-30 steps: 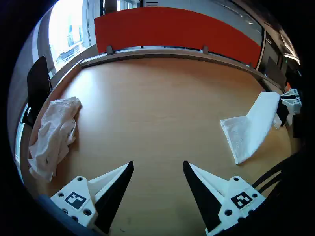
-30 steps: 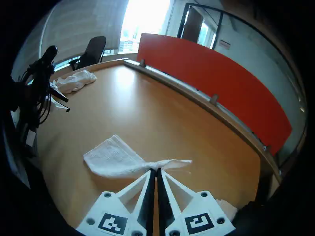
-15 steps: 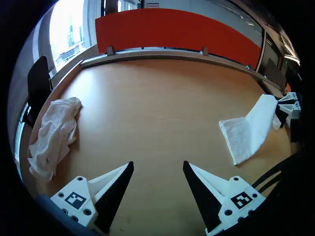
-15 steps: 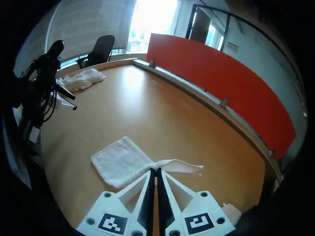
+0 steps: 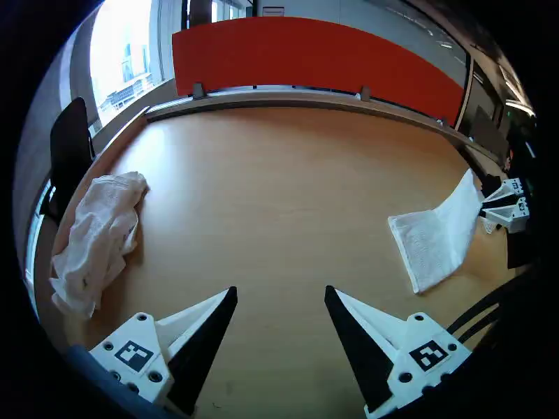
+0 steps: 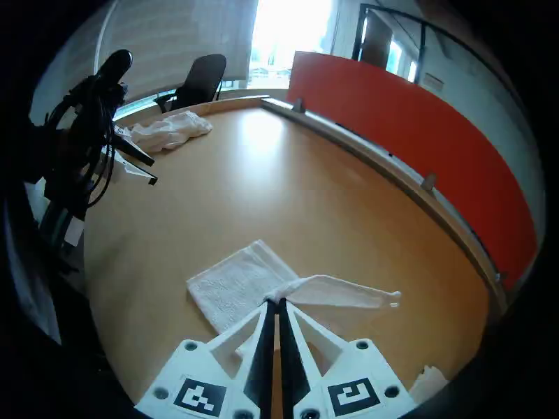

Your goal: Fold towel

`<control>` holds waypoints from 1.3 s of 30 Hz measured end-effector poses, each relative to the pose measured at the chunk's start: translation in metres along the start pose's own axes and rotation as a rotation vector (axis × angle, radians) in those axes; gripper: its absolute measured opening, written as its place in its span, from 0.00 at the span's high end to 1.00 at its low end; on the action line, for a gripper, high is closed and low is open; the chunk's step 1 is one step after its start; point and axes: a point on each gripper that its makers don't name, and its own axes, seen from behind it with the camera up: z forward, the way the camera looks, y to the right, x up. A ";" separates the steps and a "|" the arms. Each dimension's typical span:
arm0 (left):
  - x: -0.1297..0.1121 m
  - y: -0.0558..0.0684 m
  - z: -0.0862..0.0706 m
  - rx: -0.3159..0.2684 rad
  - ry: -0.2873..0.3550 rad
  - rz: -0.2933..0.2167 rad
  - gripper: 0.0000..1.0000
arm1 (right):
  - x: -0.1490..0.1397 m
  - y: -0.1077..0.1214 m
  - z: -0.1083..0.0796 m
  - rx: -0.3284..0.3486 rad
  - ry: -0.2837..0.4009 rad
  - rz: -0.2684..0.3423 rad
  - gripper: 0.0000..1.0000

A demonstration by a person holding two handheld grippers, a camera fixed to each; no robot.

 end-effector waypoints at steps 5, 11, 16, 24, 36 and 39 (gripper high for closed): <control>-0.001 -0.004 -0.001 0.004 0.001 -0.012 0.07 | 0.002 -0.008 0.008 0.023 -0.007 -0.011 0.96; -0.003 -0.013 -0.006 0.016 0.004 -0.019 0.07 | 0.003 -0.026 0.022 0.076 -0.021 -0.035 0.96; -0.006 -0.022 -0.010 0.029 0.004 -0.038 0.07 | 0.000 -0.045 0.033 0.130 -0.042 -0.067 0.96; -0.011 -0.030 -0.011 0.042 0.001 -0.058 0.07 | -0.014 -0.060 0.044 0.171 -0.084 -0.083 0.95; -0.008 -0.027 -0.008 0.038 0.000 -0.049 0.07 | -0.018 -0.054 0.041 0.163 -0.095 -0.048 0.69; -0.007 -0.027 -0.008 0.038 0.001 -0.047 0.07 | -0.020 -0.053 0.040 0.160 -0.100 -0.039 0.38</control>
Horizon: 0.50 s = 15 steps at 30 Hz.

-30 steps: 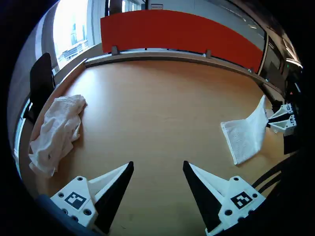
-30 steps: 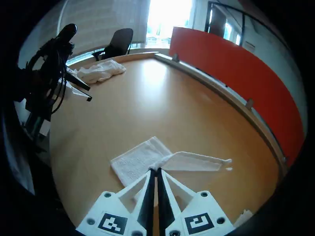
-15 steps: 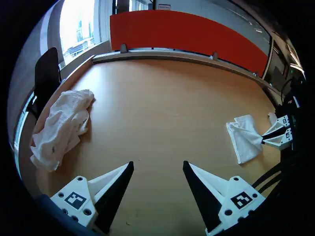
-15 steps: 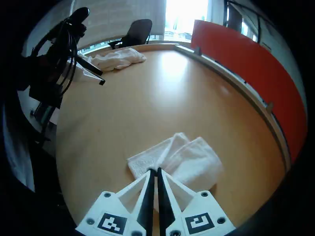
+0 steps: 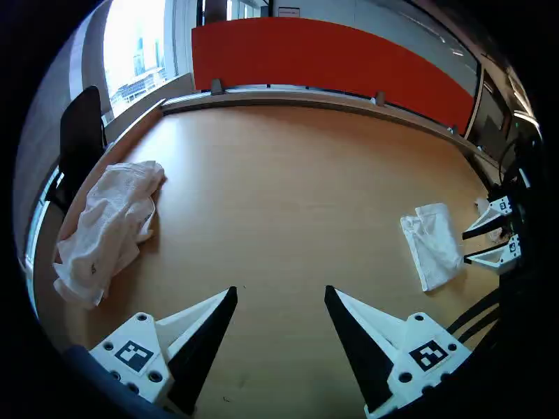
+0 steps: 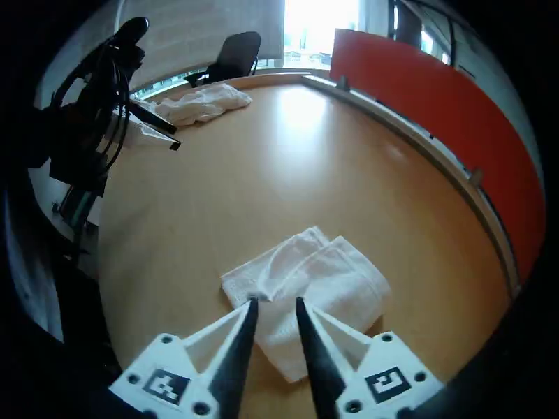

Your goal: Fold towel

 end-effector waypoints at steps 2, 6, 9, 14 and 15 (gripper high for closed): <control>0.000 0.000 0.000 0.000 0.000 0.001 0.07 | -0.001 0.001 -0.001 -0.004 0.000 0.005 0.19; 0.001 0.001 0.000 0.000 0.001 0.002 0.07 | -0.004 0.002 -0.002 -0.010 0.000 0.012 0.17; 0.002 0.002 0.000 0.000 0.003 0.004 0.07 | -0.006 0.003 -0.003 -0.015 0.000 0.015 0.17; 0.003 0.003 -0.001 0.001 0.005 0.005 0.07 | -0.013 0.007 -0.004 -0.031 -0.008 0.024 0.17; 0.003 0.003 -0.001 0.001 0.005 0.005 0.07 | -0.016 0.008 -0.005 -0.034 -0.012 0.027 0.17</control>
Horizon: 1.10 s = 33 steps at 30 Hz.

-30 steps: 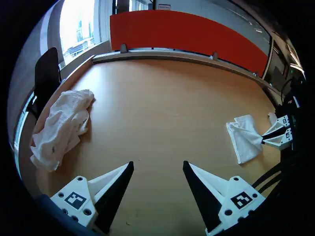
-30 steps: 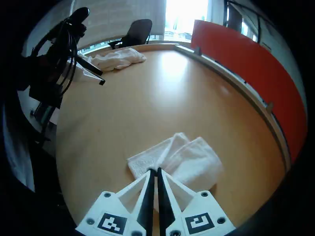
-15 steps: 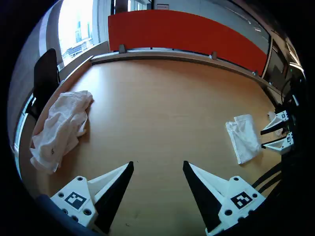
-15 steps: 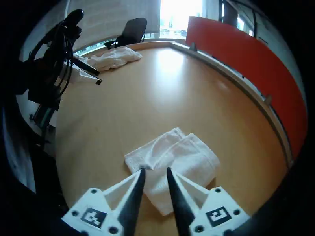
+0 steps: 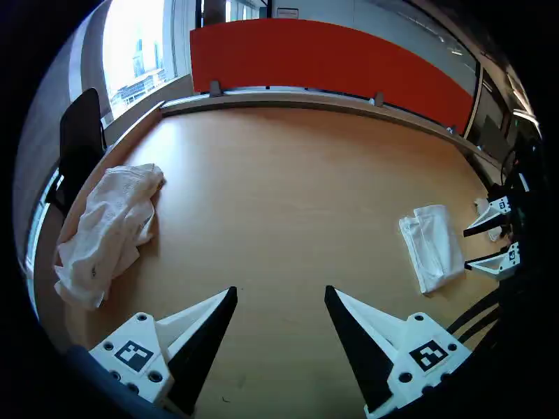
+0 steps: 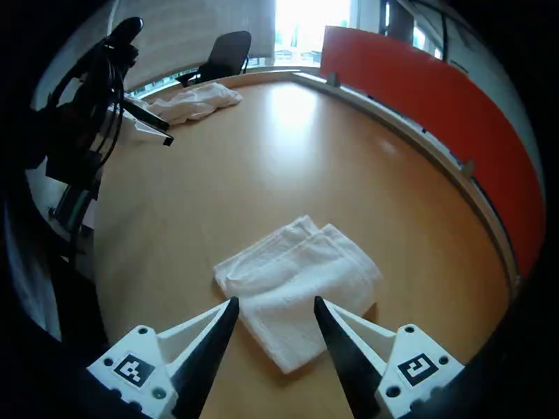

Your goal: Fold towel

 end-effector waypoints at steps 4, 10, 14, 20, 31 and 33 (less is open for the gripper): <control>-0.001 0.001 0.000 0.001 -0.001 -0.001 0.07 | -0.012 0.004 -0.001 -0.012 -0.015 0.014 0.17; -0.002 0.002 -0.001 0.000 -0.003 0.001 0.07 | -0.033 0.009 -0.004 -0.031 -0.043 0.036 0.17; -0.001 0.003 -0.001 -0.001 -0.002 0.004 0.07 | -0.045 0.012 -0.006 -0.042 -0.059 0.047 0.17; -0.001 0.005 -0.001 -0.002 0.000 0.006 0.07 | -0.054 0.015 -0.008 -0.051 -0.069 0.058 0.17; -0.004 0.006 -0.002 -0.002 -0.002 0.004 0.07 | -0.078 0.010 -0.007 -0.049 -0.112 0.068 0.20; -0.005 0.006 -0.003 -0.002 -0.002 0.003 0.07 | -0.083 0.009 -0.006 -0.049 -0.121 0.070 0.23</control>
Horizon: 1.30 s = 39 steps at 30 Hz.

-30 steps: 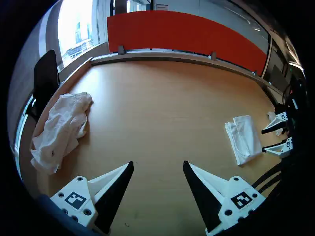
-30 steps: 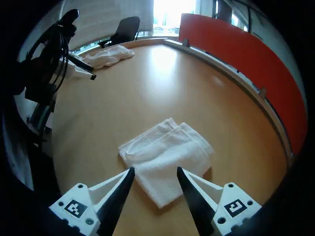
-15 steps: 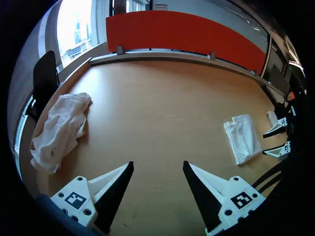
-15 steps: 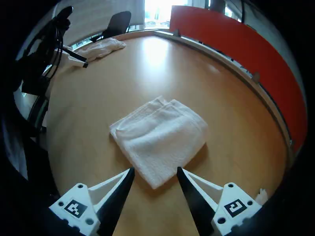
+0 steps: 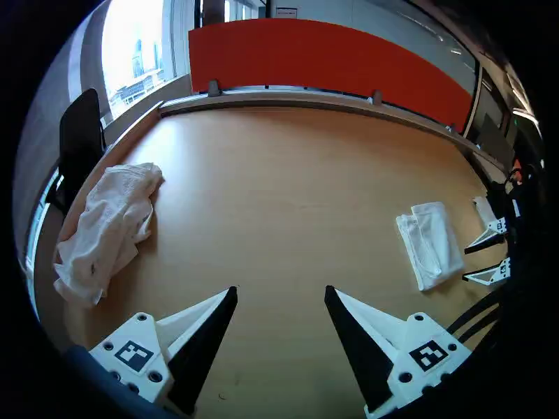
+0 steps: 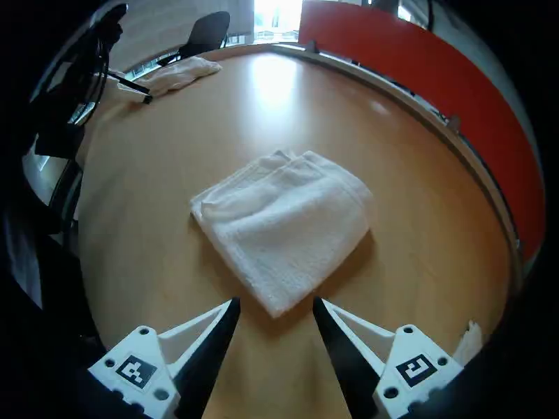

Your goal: Fold towel

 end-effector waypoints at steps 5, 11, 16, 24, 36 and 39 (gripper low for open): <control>0.000 0.000 0.000 -0.001 0.000 0.001 0.07 | -0.006 0.000 0.001 -0.001 -0.012 0.003 0.27; 0.000 0.000 -0.001 -0.002 0.001 0.004 0.07 | -0.008 -0.001 0.004 0.001 -0.017 0.011 0.34; 0.000 0.000 -0.001 -0.003 0.001 0.004 0.07 | -0.010 -0.002 0.005 0.007 -0.025 0.032 0.51; 0.001 0.000 -0.002 -0.006 0.004 0.007 0.07 | -0.012 -0.002 0.007 0.010 -0.032 0.056 0.82; -0.001 0.000 0.000 -0.007 0.001 0.009 0.07 | -0.010 -0.001 0.010 0.007 -0.019 0.063 0.96; -0.002 -0.001 0.000 -0.006 -0.001 0.009 0.07 | -0.008 0.000 0.008 0.001 -0.014 0.070 0.96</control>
